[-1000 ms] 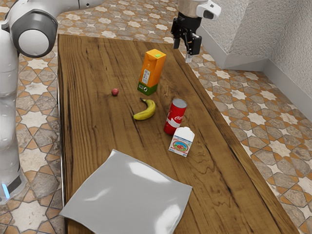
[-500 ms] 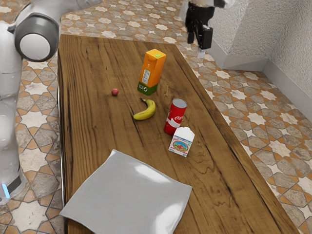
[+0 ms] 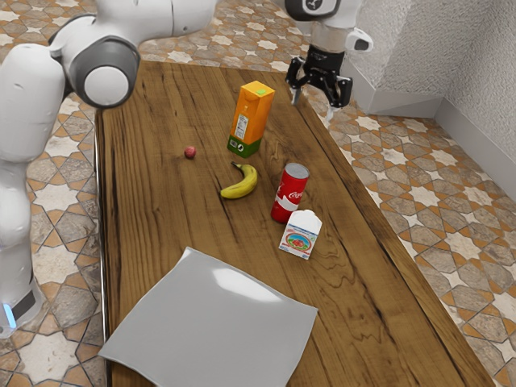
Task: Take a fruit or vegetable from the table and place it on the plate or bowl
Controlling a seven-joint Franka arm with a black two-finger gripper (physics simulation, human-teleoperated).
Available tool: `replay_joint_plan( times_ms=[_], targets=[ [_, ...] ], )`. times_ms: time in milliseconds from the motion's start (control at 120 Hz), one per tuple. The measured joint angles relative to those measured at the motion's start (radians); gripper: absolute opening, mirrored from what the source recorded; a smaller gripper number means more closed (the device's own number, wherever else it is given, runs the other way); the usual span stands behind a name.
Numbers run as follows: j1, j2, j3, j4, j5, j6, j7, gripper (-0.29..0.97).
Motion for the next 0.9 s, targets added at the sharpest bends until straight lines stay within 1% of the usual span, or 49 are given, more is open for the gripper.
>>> replay_joint_plan(
  times_ms=[75, 167, 250, 358, 450, 500, 725, 767, 900],
  targets=[
    [0.038, 0.000, 0.000, 0.000, -0.005, 0.002, -0.109, 0.68],
    [0.058, 0.002, 0.000, 0.002, -0.007, -0.007, -0.226, 0.68],
    [0.075, 0.025, 0.010, 0.010, -0.006, -0.014, -0.321, 0.68],
    [0.069, 0.037, 0.016, 0.011, 0.007, -0.033, -0.456, 0.68],
    [0.005, 0.040, 0.014, 0.008, 0.062, -0.037, -0.588, 0.68],
    [-0.012, 0.043, 0.012, 0.005, 0.080, -0.032, -0.653, 0.68],
    [-0.007, 0.068, 0.015, -0.002, 0.081, 0.054, -0.873, 0.68],
    [-0.001, 0.065, 0.016, -0.020, 0.080, 0.066, -0.904, 0.68],
    [0.028, 0.018, 0.018, -0.157, 0.080, 0.122, -0.984, 0.68]
  ],
)
